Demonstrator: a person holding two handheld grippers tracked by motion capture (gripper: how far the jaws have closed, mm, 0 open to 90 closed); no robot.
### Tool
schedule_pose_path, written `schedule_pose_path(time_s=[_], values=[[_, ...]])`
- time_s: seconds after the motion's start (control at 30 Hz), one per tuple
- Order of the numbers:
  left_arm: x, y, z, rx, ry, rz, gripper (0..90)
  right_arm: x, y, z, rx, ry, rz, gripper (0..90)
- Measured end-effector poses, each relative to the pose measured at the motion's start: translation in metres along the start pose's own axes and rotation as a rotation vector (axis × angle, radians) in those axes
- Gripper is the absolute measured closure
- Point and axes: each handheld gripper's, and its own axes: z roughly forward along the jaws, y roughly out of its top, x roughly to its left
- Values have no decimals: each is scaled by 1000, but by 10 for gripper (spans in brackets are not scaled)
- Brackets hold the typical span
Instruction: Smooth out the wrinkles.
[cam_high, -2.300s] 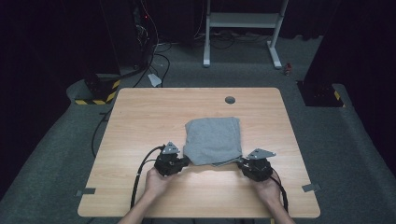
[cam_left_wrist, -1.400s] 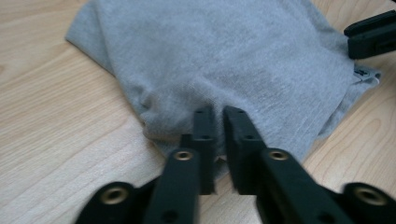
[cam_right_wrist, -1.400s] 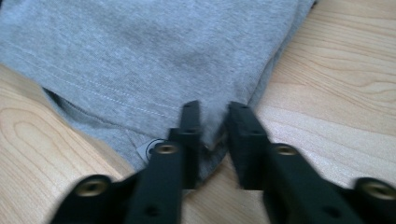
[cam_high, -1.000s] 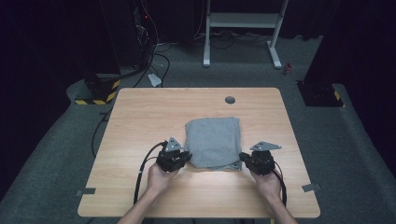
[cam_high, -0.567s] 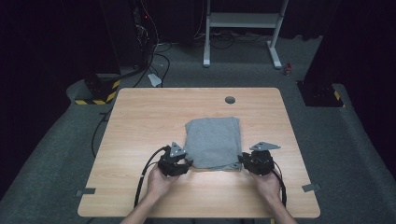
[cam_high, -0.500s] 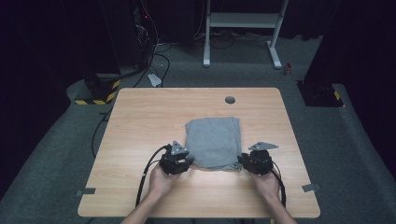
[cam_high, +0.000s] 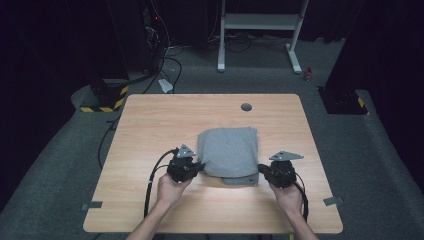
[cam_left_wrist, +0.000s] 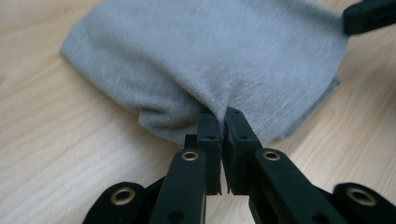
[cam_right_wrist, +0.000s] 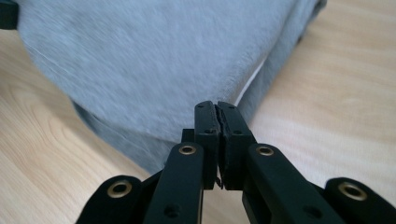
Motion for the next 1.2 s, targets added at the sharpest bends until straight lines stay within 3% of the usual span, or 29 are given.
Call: schedule_pose_path(time_s=[0.1,0.2,0.27,0.3,0.33,0.37,0.43,0.53,0.63,0.67,0.7,0.73,0.77,0.8,0.87,0.93,0.97,1.0,1.03,1.1,1.2], values=[[2,-9,7,75,5,1,821,-1,-12,8,62,0,8,863],[3,-17,8,98,29,-11,752,-2,-22,15,107,-10,10,791],[3,-18,3,55,57,-22,694,-3,-25,13,97,-17,28,742],[3,-18,3,55,57,-22,657,-2,-25,9,82,-21,13,724],[0,-16,-4,-5,64,-20,657,-2,-25,9,82,-21,13,724],[0,-16,-4,-5,64,-20,602,-2,-25,9,82,-21,13,724],[-4,-8,-7,-62,67,-11,583,9,-14,0,6,-42,-61,711],[-6,-3,-1,-70,74,-6,572,16,-5,5,-26,-42,-87,729],[-4,-1,20,-32,103,2,593,20,-2,18,-15,-39,-113,730],[-4,-1,20,-32,103,2,607,20,-2,18,-15,-39,-113,730],[-4,-2,30,25,136,10,619,21,-4,28,19,-47,-127,729],[-4,-2,30,25,136,10,622,21,-4,28,19,-47,-127,729],[-3,-4,33,52,151,16,620,21,-9,36,62,-50,-127,727],[-2,-10,38,117,182,32,616,22,-12,38,82,-65,-143,726],[-1,-13,39,132,200,38,605,22,-15,39,91,-73,-158,723],[2,-18,34,127,204,24,581,19,-18,37,84,-67,-143,716],[4,-20,26,86,172,10,567,18,-17,33,71,-76,-135,701],[4,-20,26,86,172,10,557,18,-17,33,71,-76,-135,701],[0,-20,18,35,157,17,556,19,-16,28,42,-66,-128,698],[-5,-19,15,11,144,29,560,22,-13,25,28,-59,-131,691],[-5,-18,18,21,130,23,601,25,-12,26,19,-46,-141,678]])
